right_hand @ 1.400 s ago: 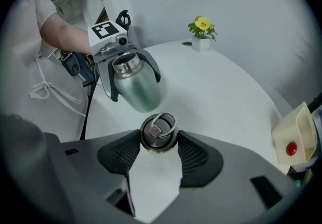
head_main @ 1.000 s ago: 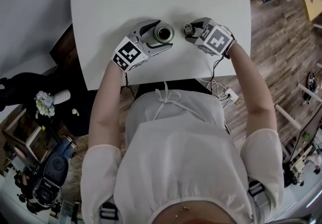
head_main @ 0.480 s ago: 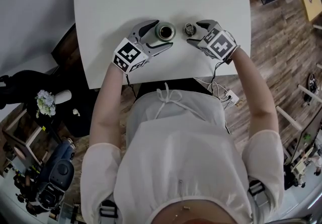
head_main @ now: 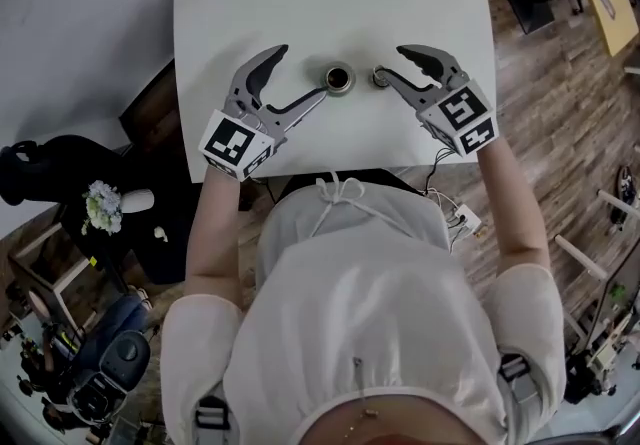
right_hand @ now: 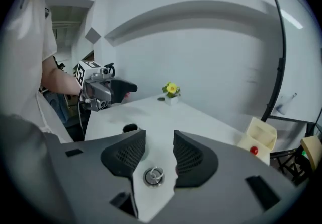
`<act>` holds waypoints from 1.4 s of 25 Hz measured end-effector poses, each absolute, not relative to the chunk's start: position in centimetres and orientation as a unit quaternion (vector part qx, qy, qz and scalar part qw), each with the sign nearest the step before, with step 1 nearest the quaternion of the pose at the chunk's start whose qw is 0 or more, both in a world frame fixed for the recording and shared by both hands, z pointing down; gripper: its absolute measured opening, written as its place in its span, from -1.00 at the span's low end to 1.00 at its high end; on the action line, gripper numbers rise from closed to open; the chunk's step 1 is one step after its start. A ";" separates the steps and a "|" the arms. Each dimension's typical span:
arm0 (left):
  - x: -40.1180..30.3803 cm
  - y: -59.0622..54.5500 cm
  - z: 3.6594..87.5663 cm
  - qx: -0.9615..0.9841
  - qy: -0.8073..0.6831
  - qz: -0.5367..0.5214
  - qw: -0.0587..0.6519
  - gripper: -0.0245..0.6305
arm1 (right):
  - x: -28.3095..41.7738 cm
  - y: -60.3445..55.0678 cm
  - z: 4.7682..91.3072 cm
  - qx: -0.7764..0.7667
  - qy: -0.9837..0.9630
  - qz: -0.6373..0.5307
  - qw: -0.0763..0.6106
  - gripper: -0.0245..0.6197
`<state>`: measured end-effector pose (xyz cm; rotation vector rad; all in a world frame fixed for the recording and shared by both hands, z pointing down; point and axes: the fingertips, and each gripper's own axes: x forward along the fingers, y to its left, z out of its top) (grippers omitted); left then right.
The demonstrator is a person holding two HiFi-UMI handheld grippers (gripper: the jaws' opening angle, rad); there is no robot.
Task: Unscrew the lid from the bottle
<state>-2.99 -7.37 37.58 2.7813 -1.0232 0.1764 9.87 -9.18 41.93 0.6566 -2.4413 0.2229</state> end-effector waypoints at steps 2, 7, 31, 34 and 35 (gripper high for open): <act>-3.5 -7.9 34.7 0.927 -0.365 0.050 0.064 0.26 | 9.9 -9.9 39.0 0.277 -0.924 0.063 0.256 -0.41; -4.5 -8.6 28.8 0.908 -0.418 0.012 0.026 -0.40 | 11.1 -11.4 31.9 0.360 -0.921 0.014 0.148 -0.68; -6.3 -9.1 26.2 0.859 -0.510 0.040 0.022 -0.87 | 11.3 -11.2 28.1 0.399 -0.914 0.012 0.075 -0.92; -6.8 -8.9 25.9 0.851 -0.523 0.036 0.018 -0.87 | 11.4 -10.8 28.1 0.405 -0.911 0.011 0.073 -0.92; -6.9 -8.8 25.6 0.850 -0.526 0.033 0.015 -0.87 | 11.6 -10.7 28.1 0.408 -0.910 0.009 0.074 -0.92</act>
